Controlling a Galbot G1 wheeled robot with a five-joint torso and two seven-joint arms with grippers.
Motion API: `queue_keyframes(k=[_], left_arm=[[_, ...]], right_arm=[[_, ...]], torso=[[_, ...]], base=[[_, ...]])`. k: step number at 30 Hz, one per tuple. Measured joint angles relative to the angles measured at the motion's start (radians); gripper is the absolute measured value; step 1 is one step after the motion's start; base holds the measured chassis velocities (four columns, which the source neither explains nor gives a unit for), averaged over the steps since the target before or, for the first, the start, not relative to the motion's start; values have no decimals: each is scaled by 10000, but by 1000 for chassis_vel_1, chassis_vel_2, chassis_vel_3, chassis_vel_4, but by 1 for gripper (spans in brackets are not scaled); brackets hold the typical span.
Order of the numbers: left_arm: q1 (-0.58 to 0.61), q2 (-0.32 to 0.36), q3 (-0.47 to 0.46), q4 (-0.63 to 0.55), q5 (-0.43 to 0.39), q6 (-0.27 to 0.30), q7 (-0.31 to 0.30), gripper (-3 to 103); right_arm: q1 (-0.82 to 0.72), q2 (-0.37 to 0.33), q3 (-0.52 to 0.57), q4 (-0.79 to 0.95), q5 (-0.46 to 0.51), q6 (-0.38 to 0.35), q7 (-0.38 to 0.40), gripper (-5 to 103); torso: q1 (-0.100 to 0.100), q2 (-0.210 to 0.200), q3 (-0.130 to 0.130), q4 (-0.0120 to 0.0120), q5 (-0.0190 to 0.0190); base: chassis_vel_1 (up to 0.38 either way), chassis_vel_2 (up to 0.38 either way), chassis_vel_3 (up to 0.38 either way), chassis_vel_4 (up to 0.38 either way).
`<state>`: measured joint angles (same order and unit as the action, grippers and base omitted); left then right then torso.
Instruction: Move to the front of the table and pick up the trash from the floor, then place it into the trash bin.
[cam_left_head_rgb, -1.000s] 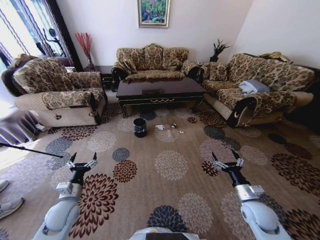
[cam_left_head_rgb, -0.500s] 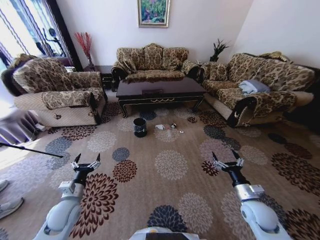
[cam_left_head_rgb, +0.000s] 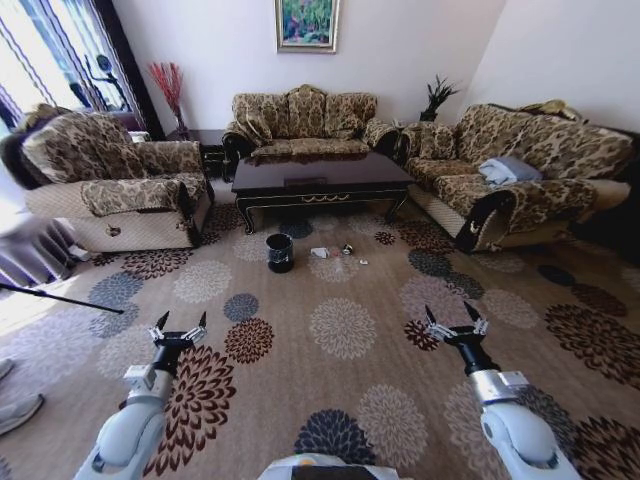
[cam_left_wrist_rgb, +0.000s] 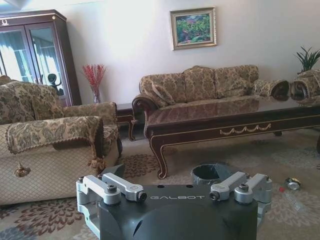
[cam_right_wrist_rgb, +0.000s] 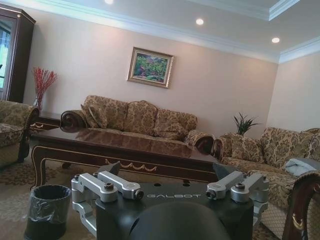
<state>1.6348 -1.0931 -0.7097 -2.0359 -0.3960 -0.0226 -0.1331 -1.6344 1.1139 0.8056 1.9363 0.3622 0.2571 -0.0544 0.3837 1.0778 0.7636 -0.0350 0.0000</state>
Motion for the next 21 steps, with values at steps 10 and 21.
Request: queue_keyframes(k=[10,21], left_arm=[[51,-21,-41,5,-85,49,-31,100],[184,-67,-38,2,-91,132,-30,100]], right_arm=[[-159,69,3,118,-64,67,-41,100],[-289,150,10,191,-153,107,-67,100]], torso=[[-245,-551,-305,0,0],[-473,-1059,-591,0,0]], base=[[0,0,0,0],[0,0,0,0]])
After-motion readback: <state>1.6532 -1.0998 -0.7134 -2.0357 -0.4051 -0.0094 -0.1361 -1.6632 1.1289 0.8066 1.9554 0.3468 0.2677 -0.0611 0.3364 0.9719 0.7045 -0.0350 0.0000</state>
